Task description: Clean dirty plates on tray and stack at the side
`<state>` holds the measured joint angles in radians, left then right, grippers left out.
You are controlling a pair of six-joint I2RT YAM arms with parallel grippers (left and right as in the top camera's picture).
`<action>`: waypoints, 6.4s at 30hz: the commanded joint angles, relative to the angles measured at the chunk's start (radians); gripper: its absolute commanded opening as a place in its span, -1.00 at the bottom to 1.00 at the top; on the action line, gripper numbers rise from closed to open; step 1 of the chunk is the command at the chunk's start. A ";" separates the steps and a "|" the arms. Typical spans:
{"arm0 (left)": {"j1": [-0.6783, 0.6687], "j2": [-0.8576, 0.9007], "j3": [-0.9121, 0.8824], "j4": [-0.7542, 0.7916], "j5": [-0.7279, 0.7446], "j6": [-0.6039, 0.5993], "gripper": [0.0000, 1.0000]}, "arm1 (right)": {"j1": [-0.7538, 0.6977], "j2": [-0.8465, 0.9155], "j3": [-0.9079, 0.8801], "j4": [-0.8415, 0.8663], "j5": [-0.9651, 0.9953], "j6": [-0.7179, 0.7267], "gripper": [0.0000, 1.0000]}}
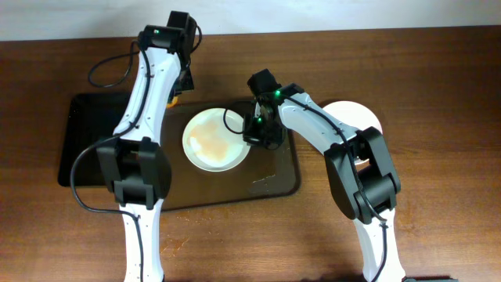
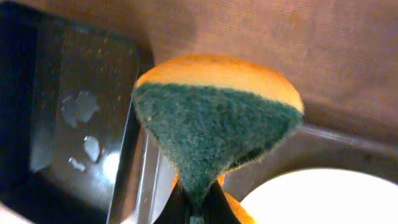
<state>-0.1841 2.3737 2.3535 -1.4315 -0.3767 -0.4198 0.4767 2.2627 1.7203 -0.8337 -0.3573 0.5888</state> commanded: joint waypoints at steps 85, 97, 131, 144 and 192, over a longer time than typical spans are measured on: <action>0.044 0.067 0.016 -0.057 0.310 0.191 -0.99 | 0.015 -0.424 -0.013 -0.316 0.542 -0.070 -0.92; 0.044 0.067 0.016 -0.053 0.310 0.190 -0.99 | -0.589 -0.422 -0.050 -0.328 0.237 -0.261 -0.92; 0.423 -0.053 0.065 -0.197 0.190 -0.014 -0.99 | -0.530 -0.515 -0.218 -0.130 0.106 -0.271 0.84; 0.529 -0.051 -0.360 -0.013 0.186 -0.059 -0.99 | -0.521 -0.515 -0.218 -0.127 0.129 -0.271 0.85; 0.355 -0.580 -0.283 0.006 0.231 -0.058 0.99 | -0.521 -1.257 -0.033 -0.467 0.086 -0.376 0.97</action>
<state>0.1711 1.7897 2.0758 -1.4242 -0.1528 -0.4652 -0.0513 1.0092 1.6794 -1.2713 -0.2649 0.2245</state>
